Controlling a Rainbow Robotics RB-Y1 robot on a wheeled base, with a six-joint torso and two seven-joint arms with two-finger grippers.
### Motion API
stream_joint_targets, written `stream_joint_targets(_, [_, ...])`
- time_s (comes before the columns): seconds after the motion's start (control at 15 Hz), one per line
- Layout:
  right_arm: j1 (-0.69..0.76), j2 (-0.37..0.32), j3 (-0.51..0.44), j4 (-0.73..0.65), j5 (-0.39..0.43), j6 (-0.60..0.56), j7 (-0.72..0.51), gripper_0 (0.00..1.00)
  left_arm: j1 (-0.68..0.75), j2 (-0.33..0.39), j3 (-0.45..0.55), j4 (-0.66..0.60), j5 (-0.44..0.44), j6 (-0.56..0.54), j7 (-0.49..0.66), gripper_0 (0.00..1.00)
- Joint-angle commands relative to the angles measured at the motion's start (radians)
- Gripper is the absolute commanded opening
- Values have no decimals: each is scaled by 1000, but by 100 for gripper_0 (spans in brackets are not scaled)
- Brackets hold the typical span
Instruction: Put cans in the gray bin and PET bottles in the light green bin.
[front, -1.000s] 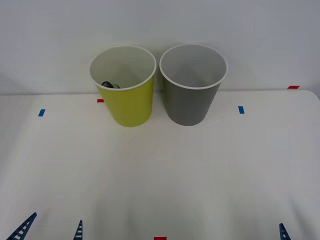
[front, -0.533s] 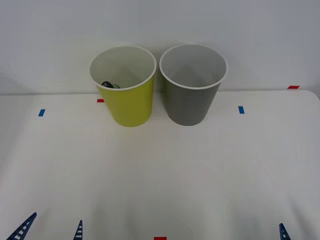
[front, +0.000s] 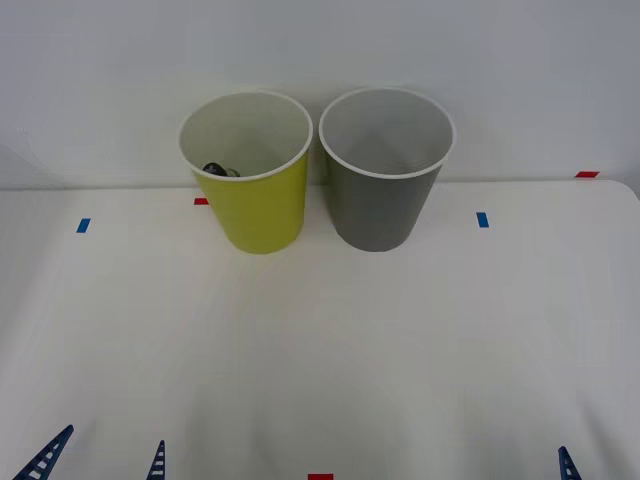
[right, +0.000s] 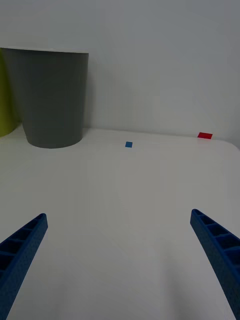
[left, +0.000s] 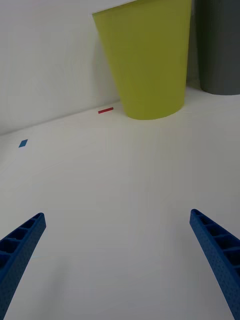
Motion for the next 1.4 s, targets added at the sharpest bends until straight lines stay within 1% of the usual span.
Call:
stream_joint_targets(0.07, [0, 0, 0, 0, 0, 0, 0, 100, 0, 0, 0, 0, 0, 0, 0, 100])
stream_joint_targets(1.4, [0, 0, 0, 0, 0, 0, 0, 100, 0, 0, 0, 0, 0, 0, 0, 100])
